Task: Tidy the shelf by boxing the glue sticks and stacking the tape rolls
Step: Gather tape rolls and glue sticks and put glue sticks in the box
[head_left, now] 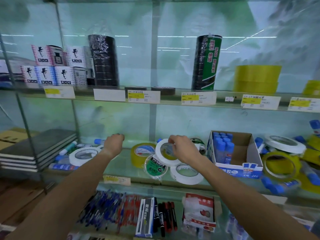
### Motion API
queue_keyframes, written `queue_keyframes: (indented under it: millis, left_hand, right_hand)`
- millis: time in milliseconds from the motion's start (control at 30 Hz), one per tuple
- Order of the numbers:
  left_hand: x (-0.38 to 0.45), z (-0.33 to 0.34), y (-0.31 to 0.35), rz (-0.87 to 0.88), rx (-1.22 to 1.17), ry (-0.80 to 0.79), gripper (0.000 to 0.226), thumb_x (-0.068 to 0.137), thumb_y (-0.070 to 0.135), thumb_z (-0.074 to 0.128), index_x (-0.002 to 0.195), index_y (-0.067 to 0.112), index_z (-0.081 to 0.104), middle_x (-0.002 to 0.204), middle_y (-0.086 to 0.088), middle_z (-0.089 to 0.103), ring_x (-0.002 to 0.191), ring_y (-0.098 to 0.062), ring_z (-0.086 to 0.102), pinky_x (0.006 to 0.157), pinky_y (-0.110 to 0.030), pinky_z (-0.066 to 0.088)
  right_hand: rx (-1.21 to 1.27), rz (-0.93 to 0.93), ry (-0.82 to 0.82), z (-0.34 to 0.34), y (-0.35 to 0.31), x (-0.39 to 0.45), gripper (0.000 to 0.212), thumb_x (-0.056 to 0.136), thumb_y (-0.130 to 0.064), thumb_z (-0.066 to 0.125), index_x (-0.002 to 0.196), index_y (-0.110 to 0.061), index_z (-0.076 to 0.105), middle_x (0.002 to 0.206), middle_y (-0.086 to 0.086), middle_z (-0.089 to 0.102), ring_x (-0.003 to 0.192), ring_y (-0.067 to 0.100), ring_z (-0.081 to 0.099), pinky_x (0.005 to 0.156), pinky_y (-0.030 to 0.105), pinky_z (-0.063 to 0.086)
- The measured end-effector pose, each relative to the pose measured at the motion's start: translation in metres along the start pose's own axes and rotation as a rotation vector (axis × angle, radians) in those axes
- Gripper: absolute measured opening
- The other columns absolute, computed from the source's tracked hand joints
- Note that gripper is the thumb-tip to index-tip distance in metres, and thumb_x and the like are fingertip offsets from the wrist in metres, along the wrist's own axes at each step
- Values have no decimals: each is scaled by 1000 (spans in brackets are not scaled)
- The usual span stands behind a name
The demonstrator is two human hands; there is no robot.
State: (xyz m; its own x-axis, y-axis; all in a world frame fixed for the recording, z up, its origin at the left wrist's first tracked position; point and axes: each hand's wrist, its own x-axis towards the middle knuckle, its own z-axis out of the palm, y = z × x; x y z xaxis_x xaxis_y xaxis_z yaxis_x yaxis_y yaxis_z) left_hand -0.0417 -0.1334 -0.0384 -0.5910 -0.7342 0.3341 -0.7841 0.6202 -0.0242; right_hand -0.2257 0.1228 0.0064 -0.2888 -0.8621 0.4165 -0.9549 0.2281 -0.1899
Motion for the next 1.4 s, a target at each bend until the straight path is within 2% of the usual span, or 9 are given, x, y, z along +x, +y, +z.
queue_keyframes:
  millis: [300, 500, 633, 733, 867, 1033, 1133, 1233, 1400]
  left_hand:
    - [5, -2, -13, 151, 203, -12, 31, 78, -2, 52, 105, 11, 61, 103, -12, 64, 101, -30, 58, 79, -35, 43]
    - [-5, -22, -11, 274, 3, 192, 31, 50, -19, 57, 74, 1, 58, 65, -20, 60, 68, -37, 57, 56, -42, 46]
    - [-25, -48, 12, 359, -245, 418, 34, 66, -13, 65, 99, -1, 65, 90, -19, 67, 83, -37, 61, 67, -40, 51]
    - [-48, -62, 31, 446, -370, 568, 33, 81, -2, 67, 113, 3, 62, 108, -12, 65, 92, -28, 60, 72, -36, 51]
    - [-63, -74, 49, 440, -523, 676, 30, 82, 1, 70, 111, 5, 64, 106, -6, 64, 78, -17, 59, 70, -29, 53]
    - [-79, -78, 68, 328, -824, 659, 21, 80, 0, 71, 95, 10, 60, 93, 0, 59, 78, -13, 57, 73, -28, 55]
    - [-89, -77, 82, 285, -993, 603, 21, 79, -1, 71, 90, 12, 59, 91, -1, 60, 85, -15, 62, 77, -28, 58]
    - [-98, -74, 98, 304, -1077, 546, 25, 78, -2, 71, 85, 17, 56, 91, -1, 59, 87, -18, 63, 78, -33, 59]
    - [-104, -70, 129, 357, -1053, 525, 21, 79, 0, 71, 81, 12, 54, 87, 1, 52, 80, -14, 58, 70, -37, 55]
  right_hand:
    - [17, 51, -15, 18, -3, -6, 29, 90, -11, 47, 112, -15, 65, 108, 10, 69, 93, 31, 62, 74, 41, 53]
    - [45, 60, -10, 20, -5, -7, 27, 91, -12, 49, 112, -15, 66, 107, 9, 70, 92, 29, 63, 76, 40, 54]
    - [106, 110, -13, 18, -8, -7, 26, 91, -10, 48, 108, -15, 66, 104, 9, 70, 88, 28, 63, 71, 36, 52]
    - [185, 148, 34, 15, -11, -7, 30, 87, -6, 44, 100, -14, 69, 95, 11, 71, 80, 28, 64, 67, 36, 53]
    - [325, 185, 122, 11, -17, -3, 30, 87, -3, 42, 93, -13, 70, 86, 7, 72, 68, 19, 62, 64, 33, 53]
    - [677, 380, 127, -2, -28, 0, 22, 90, -1, 49, 101, -12, 64, 87, 9, 73, 74, 27, 71, 68, 35, 60]
    - [1025, 544, 82, -11, -32, 0, 22, 94, -13, 55, 116, -10, 55, 91, 11, 71, 73, 33, 72, 68, 46, 61]
    - [1341, 582, 81, -25, -33, -1, 32, 97, -25, 56, 122, -7, 49, 105, 18, 67, 70, 29, 71, 62, 39, 61]
    - [1361, 587, 197, -41, -20, -2, 39, 94, -25, 62, 124, -5, 48, 101, 18, 68, 70, 29, 70, 67, 37, 61]
